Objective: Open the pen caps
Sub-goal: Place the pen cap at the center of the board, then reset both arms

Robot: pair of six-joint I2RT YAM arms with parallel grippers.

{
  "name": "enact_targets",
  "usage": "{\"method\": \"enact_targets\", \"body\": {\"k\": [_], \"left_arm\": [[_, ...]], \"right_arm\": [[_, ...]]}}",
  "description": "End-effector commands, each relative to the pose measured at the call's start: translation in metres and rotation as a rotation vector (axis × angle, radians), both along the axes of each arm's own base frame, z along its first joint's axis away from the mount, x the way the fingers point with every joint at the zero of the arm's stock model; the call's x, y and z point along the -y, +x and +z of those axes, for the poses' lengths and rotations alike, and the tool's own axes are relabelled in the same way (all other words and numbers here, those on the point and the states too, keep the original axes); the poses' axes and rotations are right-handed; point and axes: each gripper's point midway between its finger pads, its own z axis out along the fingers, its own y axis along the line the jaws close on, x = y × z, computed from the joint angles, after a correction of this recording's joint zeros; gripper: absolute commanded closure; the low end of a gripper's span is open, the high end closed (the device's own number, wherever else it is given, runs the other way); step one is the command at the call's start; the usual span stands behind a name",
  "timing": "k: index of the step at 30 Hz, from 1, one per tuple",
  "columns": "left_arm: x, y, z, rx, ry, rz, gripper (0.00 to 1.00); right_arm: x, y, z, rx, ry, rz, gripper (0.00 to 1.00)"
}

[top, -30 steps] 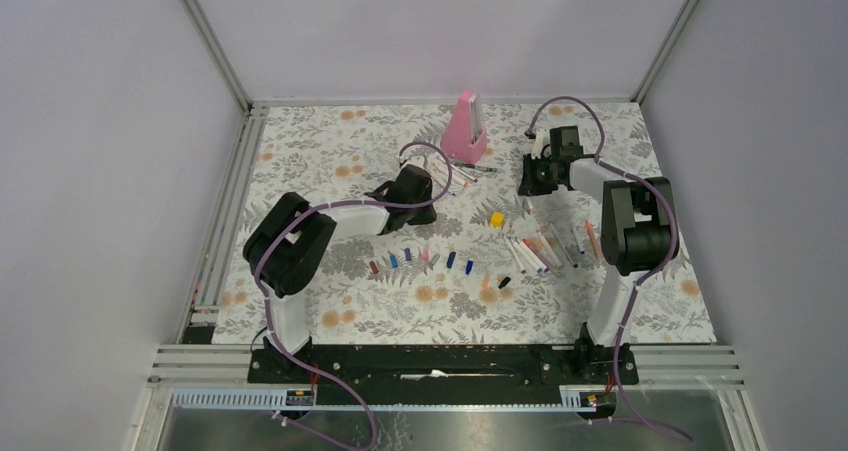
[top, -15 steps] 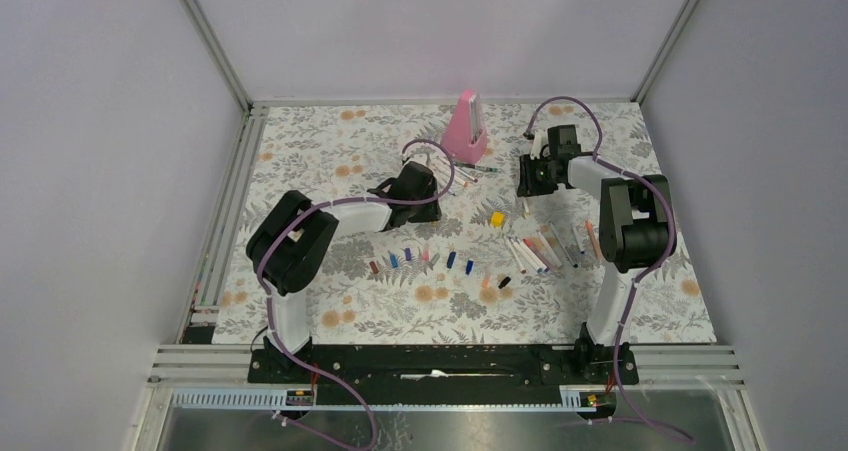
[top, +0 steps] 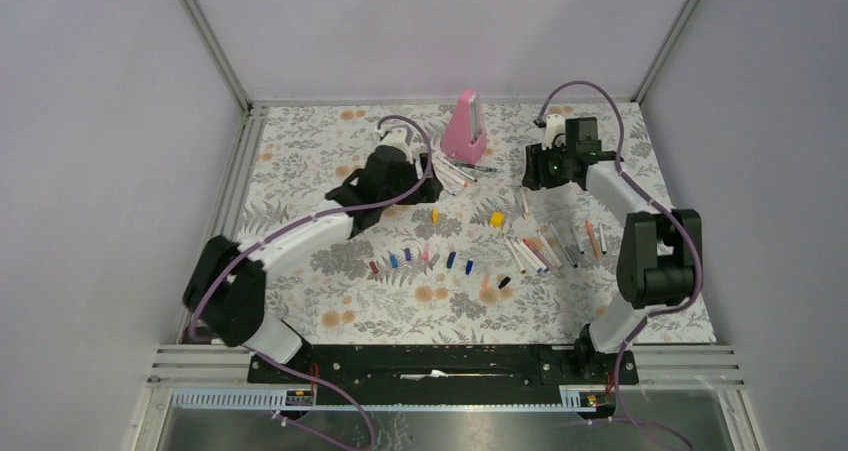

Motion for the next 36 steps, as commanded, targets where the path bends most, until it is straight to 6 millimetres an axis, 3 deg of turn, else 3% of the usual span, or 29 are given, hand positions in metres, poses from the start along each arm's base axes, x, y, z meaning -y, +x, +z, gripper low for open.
{"method": "enact_targets", "body": {"k": [1, 3, 5, 9, 14, 18, 24, 33, 36], "left_arm": [[-0.023, -0.012, 0.066, 0.176, -0.037, 0.003, 0.22], [-0.038, -0.022, 0.092, 0.241, -0.052, 0.018, 0.11], [-0.053, -0.030, 0.107, 0.277, -0.054, 0.040, 0.02], [-0.082, -0.047, 0.127, 0.303, -0.040, 0.070, 0.01], [-0.102, -0.072, 0.141, 0.317, -0.051, 0.083, 0.01], [-0.109, -0.089, 0.139, 0.311, -0.093, 0.086, 0.01], [-0.109, -0.098, 0.122, 0.285, -0.125, 0.082, 0.01], [-0.091, -0.078, 0.073, 0.199, -0.175, 0.116, 0.01], [-0.084, -0.062, 0.070, 0.193, -0.163, 0.124, 0.01]], "right_arm": [[0.014, -0.022, 0.057, 0.140, 0.030, 0.068, 0.43], [0.021, -0.037, 0.072, 0.180, 0.027, 0.095, 0.38], [0.031, -0.054, 0.087, 0.233, 0.001, 0.124, 0.26], [0.040, -0.084, 0.114, 0.365, -0.091, 0.141, 0.01], [0.034, -0.117, 0.139, 0.454, -0.093, 0.176, 0.01], [0.017, -0.139, 0.140, 0.419, -0.012, 0.254, 0.00], [-0.010, -0.158, 0.121, 0.353, 0.112, 0.405, 0.00], [-0.031, -0.153, 0.100, 0.346, 0.217, 0.596, 0.00], [-0.034, -0.147, 0.094, 0.402, 0.208, 0.660, 0.00]]}}
